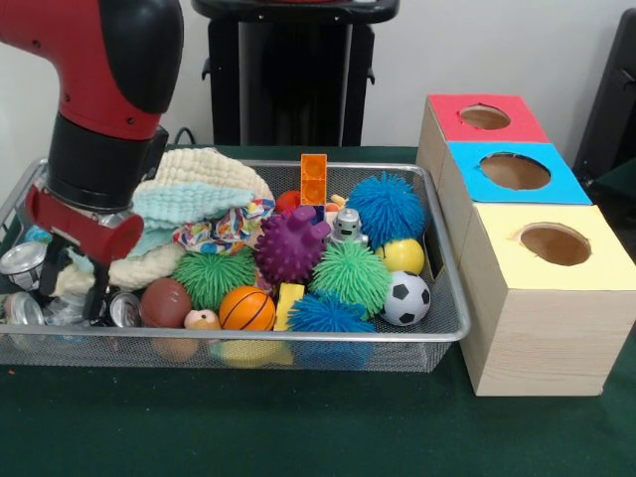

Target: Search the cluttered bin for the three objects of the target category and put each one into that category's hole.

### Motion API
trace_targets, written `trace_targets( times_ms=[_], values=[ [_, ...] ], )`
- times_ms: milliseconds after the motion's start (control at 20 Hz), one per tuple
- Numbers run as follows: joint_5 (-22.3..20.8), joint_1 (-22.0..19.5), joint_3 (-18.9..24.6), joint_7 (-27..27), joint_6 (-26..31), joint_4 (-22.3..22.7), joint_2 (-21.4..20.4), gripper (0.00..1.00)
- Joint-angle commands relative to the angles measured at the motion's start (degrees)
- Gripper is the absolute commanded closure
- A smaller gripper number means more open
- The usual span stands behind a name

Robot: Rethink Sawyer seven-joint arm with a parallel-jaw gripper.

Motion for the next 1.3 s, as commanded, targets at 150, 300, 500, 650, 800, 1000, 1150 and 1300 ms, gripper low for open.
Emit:
trace_targets(
  times_ms=[150, 300, 500, 650, 800, 1000, 1150, 1300],
  values=[
    [1.05, 1.63, -1.46, 4.12, 8.48, 3.6, -1.66, 0.0],
    [1.55, 2.72, -3.36, 6.81, 8.47, 3.98, 1.57, 0.0],
    [2.38, 2.89, -3.91, 7.31, 8.78, 3.3, 4.43, 0.0],
    [3.02, 2.2, -3.26, 6.27, 9.49, 3.56, 4.88, 0.0],
    [3.56, 1.87, -2.89, 5.43, 10.15, 4.09, 4.72, 0.0],
    [3.57, 2.1, -3.29, 5.4, 9.57, 4.31, 4.79, 0.0],
    [3.29, 2.59, -3.97, 5.99, 8.48, 4.01, 5.28, 0.0],
    [2.85, 3.16, -5.03, 6.73, 7.12, 3.25, 6.4, 0.0]
  ],
)
